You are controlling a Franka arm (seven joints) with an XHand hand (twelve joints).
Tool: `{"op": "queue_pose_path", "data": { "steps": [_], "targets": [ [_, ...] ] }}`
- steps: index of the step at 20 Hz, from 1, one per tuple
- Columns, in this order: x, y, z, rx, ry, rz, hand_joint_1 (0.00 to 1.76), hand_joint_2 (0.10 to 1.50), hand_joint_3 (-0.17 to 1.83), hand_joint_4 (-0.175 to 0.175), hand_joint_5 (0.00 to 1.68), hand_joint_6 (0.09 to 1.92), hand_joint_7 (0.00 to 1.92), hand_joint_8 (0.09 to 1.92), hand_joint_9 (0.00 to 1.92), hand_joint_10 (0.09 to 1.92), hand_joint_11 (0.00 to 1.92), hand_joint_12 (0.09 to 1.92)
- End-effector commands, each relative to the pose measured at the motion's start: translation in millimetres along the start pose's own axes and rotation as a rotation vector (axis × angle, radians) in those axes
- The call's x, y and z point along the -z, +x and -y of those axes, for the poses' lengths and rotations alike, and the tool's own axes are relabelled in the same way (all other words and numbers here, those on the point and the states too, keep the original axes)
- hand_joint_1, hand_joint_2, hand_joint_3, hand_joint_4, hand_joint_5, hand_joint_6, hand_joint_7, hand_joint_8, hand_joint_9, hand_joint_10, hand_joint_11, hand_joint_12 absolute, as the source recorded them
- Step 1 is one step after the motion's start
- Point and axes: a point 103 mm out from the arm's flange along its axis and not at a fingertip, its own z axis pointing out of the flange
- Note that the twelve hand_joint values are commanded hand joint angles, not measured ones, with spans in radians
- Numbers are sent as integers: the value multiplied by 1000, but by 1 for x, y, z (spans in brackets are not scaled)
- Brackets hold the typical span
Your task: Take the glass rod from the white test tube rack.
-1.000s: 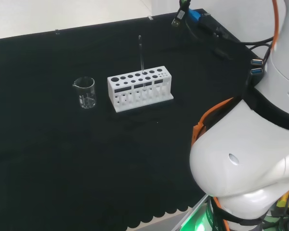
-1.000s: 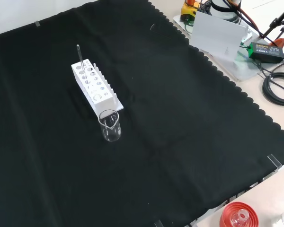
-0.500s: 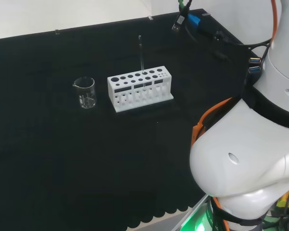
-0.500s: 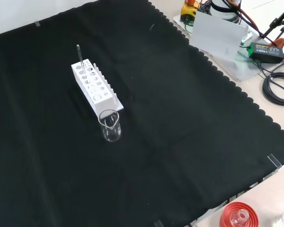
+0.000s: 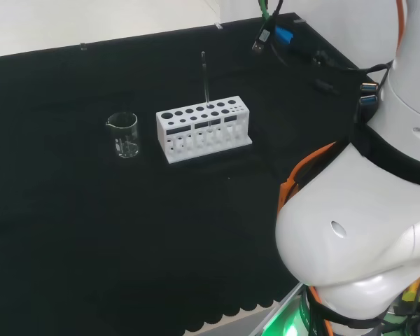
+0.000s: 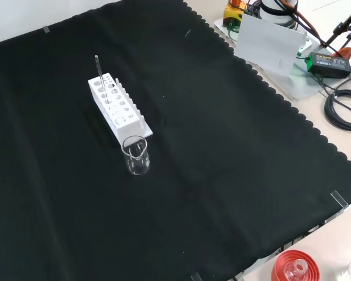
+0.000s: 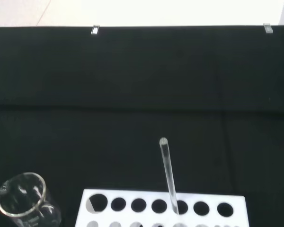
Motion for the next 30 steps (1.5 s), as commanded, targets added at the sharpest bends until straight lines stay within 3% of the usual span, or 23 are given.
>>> {"op": "queue_pose_path", "data": {
  "steps": [1, 6, 9, 30],
  "targets": [
    [-13, -4, -8, -15, 13, 11, 596, 826, 514, -8, 364, 87, 280, 826, 423, 943, 187, 1505],
    [-25, -6, -15, -23, 28, 12, 593, 827, 514, -8, 368, 87, 290, 829, 428, 943, 190, 1504],
    [-24, 5, -15, -34, 50, 39, 592, 829, 515, -9, 370, 87, 296, 831, 433, 943, 192, 1504],
    [-82, -3, -20, 6, 99, 30, 586, 833, 515, -12, 376, 87, 324, 838, 459, 936, 219, 1495]
  ]
}}
